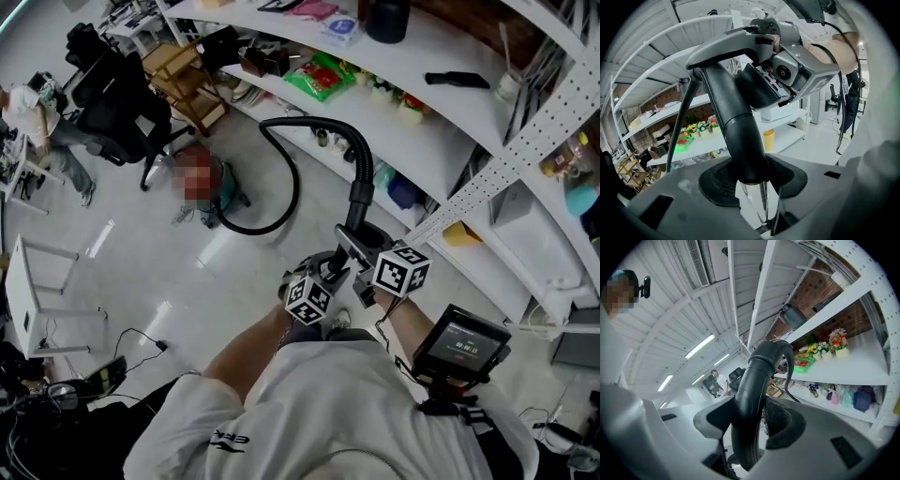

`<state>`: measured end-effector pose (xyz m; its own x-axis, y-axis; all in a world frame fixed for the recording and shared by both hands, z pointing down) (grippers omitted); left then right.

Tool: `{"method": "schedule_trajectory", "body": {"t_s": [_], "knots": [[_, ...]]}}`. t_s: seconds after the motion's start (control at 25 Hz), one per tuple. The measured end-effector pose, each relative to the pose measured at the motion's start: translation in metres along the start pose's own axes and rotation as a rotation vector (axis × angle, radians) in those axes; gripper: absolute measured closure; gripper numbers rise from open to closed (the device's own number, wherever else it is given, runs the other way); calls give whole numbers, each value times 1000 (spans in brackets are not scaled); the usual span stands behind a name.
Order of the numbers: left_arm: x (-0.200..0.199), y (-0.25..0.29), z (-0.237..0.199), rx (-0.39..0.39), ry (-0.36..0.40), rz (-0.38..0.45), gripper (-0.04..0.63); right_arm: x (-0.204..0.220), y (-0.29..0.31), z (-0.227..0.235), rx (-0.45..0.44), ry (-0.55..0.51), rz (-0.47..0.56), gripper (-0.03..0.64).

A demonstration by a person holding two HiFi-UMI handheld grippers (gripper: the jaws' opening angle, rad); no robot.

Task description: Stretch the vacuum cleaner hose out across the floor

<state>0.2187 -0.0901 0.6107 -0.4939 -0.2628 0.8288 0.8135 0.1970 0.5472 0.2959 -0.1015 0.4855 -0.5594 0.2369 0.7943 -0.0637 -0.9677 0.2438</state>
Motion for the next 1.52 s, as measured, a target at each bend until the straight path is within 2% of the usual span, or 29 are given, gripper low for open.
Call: {"method": "schedule_trajectory", "body": {"t_s": [0.6,0.92,1.12,1.52], "knots": [[-12,22,94,252,119,32,434,39,-105,16,238,86,117,428],[-17,36,136,332,171,27,434,58,-153,27,320,123,143,427],[-22,47,165,350,181,11,434,68,-183,35,330,137,148,428],[-45,84,246,296,163,-34,434,87,-264,62,272,123,94,428]]}}
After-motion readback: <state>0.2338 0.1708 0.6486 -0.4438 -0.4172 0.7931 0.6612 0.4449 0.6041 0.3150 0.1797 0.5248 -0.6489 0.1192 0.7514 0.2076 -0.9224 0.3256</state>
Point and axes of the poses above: the fingertips, and each gripper's own axes: y forward along the fingers, z to its right, x out of its underside, the point moved 5 cm from there along -y, backward along the fingers, and after that the axes turned 8 degrees about x, right-handed, at the moved point
